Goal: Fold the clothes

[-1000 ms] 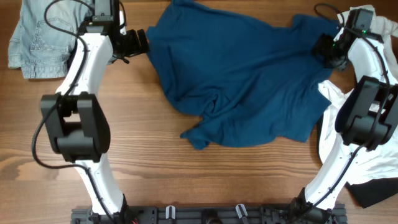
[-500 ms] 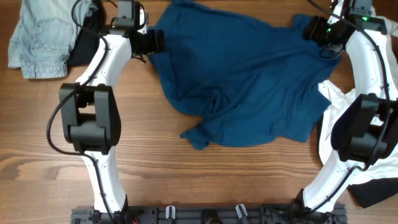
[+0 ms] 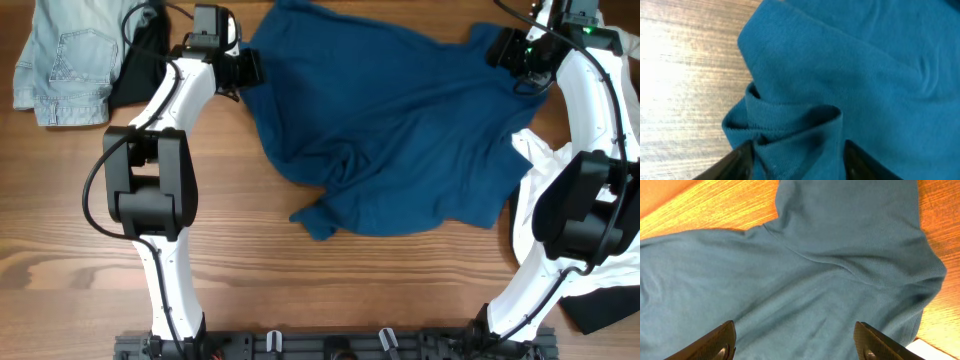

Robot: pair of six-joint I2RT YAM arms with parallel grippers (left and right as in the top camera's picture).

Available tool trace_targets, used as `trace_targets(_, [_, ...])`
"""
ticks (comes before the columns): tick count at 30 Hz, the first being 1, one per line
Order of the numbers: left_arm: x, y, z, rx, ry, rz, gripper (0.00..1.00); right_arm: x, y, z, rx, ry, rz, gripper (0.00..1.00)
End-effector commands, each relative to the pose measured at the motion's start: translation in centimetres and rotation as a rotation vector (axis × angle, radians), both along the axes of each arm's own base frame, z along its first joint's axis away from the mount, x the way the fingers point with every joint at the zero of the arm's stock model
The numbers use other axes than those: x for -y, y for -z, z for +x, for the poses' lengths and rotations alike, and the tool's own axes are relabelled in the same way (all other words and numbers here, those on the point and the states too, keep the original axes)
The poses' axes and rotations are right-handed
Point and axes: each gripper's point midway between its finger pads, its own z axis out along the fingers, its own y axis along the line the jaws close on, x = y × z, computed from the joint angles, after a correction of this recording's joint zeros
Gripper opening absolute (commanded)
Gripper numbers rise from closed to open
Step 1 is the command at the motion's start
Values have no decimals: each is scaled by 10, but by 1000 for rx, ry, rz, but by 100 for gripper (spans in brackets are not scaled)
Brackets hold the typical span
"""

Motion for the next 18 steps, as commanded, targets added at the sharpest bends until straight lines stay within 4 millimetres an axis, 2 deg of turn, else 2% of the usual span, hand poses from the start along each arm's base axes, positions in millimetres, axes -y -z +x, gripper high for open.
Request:
trace_targets(1, [7, 8, -6, -39, -9, -27, 46, -1, -8, 1, 18, -22, 0, 76])
trace_targets(4, [8, 11, -7, -46, -7, -26, 41, -1, -8, 1, 15, -25, -1, 76])
trace_targets(14, [7, 15, -7, -53, -9, -22, 4, -1, -6, -2, 3, -25, 2, 76])
trace_targets(17, [1, 16, -6, -48, -27, 10, 4, -2, -6, -3, -2, -25, 3, 76])
trace_targets(18, [-9, 13, -6, -47, -53, 52, 4, -2, -5, -4, -5, -25, 4, 76])
